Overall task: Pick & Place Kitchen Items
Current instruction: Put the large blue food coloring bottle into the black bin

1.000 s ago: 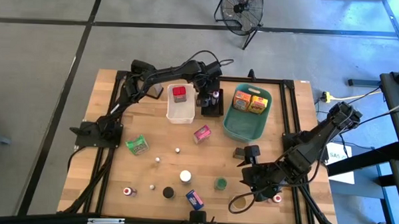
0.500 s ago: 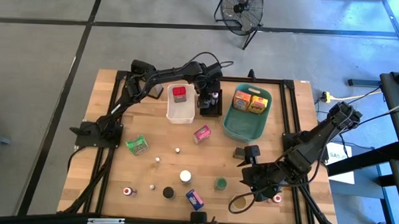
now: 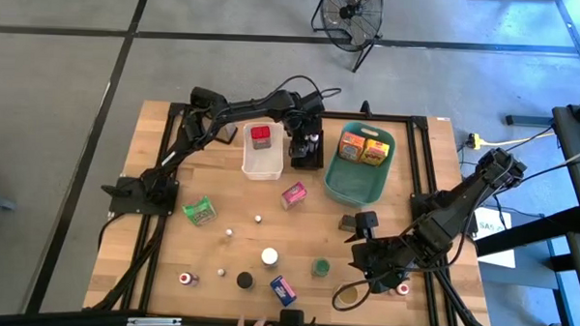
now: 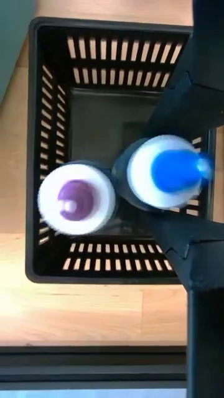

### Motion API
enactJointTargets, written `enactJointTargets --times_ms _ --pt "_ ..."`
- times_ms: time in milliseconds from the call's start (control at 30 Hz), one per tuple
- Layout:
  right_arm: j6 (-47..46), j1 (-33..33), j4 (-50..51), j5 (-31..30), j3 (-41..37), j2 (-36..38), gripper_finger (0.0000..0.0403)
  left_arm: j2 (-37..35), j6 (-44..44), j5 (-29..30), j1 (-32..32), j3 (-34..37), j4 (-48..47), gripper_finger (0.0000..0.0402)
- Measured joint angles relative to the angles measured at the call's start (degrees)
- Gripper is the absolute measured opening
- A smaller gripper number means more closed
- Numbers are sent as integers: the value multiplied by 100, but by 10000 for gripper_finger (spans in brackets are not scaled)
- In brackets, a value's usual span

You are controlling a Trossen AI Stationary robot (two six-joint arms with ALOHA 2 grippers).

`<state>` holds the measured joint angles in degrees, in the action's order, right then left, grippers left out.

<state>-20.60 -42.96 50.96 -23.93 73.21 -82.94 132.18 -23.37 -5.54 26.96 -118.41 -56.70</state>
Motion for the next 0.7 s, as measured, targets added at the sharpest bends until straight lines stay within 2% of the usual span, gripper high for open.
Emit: enactJointTargets --times_ms 367,500,700 --pt "-3 0 -2 9 2 0 264 -9 -92 63 -42 0 -12 194" --pt "-107 0 0 7 2 0 264 -15 -91 344 -42 -63 -106 194" --pt "-107 0 0 7 2 0 264 -24 10 966 -90 -628 -670 194"
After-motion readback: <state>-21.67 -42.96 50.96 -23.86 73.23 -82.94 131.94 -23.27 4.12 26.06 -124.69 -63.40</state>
